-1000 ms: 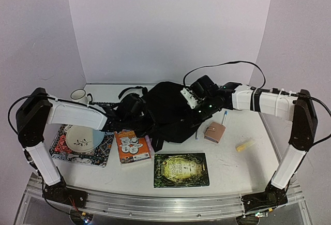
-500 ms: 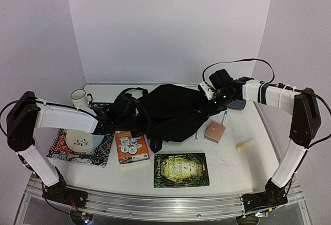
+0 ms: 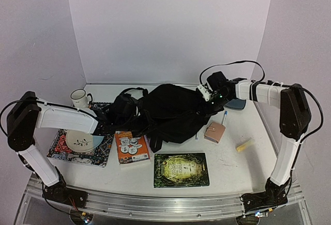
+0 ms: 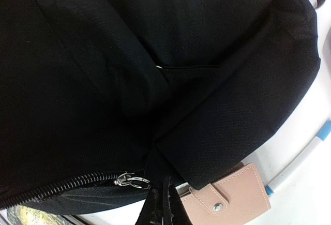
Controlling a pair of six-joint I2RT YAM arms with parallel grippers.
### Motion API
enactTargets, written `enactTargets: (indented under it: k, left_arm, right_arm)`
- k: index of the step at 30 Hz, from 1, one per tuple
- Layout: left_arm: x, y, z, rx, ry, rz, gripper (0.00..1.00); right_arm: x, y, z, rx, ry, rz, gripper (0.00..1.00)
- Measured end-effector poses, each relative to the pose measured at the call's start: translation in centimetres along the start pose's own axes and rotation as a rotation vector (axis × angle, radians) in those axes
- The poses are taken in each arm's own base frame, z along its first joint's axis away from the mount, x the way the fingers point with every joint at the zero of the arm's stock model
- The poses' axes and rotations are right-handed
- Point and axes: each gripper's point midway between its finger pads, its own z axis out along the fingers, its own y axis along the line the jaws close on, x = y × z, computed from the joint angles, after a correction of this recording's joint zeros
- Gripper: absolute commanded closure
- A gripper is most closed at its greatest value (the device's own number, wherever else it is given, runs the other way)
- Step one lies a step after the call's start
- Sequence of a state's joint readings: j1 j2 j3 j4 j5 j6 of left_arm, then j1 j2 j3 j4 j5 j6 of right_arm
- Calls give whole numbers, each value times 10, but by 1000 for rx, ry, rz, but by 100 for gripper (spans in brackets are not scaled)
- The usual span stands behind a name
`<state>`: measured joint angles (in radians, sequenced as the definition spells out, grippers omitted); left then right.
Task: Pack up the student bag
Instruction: Unzip the largest pocket of the student bag, then open the largest pocket of the student bag.
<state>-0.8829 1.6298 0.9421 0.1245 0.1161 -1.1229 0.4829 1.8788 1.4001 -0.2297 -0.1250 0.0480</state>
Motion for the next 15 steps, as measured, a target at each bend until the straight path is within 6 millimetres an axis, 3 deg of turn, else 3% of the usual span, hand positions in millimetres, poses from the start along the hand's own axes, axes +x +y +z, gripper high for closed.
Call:
enactTargets:
  k: [3, 7, 11, 13, 15]
  left_arm:
    - [6, 5, 6, -8, 24, 0, 100]
    - [15, 15, 14, -31, 54, 10, 100]
    - [17, 15, 15, -29, 62, 22, 100]
    - [17, 13, 15, -27, 61, 24, 100]
    - [16, 13, 15, -25, 61, 26, 100]
  right_arm:
    - [-5, -4, -23, -10, -46, -27, 59]
    - [-38, -1, -78, -39, -179, -105, 35]
    - [-75, 33, -133, -107, -337, -214, 24]
    - [-82, 58, -147, -158, -379, -273, 23]
    - [-80, 85, -147, -210, -384, -326, 22]
